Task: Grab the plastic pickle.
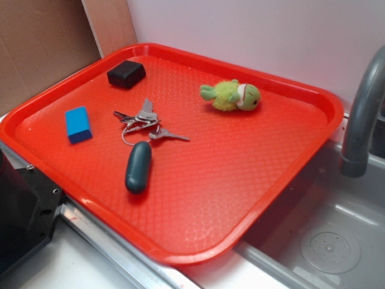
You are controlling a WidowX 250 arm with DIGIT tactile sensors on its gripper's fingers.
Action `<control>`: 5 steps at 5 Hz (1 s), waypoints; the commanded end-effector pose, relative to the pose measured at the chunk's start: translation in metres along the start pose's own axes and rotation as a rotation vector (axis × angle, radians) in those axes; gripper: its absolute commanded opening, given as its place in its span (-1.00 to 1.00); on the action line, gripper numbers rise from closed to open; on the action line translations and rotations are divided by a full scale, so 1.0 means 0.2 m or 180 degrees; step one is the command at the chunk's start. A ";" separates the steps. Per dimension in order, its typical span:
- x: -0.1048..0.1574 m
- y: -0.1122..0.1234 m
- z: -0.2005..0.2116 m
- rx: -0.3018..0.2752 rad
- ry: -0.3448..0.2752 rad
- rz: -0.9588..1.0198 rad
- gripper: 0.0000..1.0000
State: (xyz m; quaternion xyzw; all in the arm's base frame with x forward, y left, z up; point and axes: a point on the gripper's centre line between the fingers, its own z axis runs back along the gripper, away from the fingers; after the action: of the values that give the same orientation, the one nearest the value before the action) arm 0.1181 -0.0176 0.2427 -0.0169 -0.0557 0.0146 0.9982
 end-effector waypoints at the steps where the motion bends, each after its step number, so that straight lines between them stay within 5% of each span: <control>1: 0.00 0.00 0.00 0.0000 0.0000 0.0000 1.00; 3: 0.44 0.11 -0.09 0.0245 0.0048 0.0364 1.00; 4: 0.50 0.09 -0.19 0.0391 0.0296 0.0648 1.00; 5: 0.42 -0.14 -0.27 0.0380 0.0402 0.0638 1.00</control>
State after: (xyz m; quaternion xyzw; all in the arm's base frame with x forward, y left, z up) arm 0.2093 -0.0441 0.1939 0.0396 0.0257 0.1219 0.9914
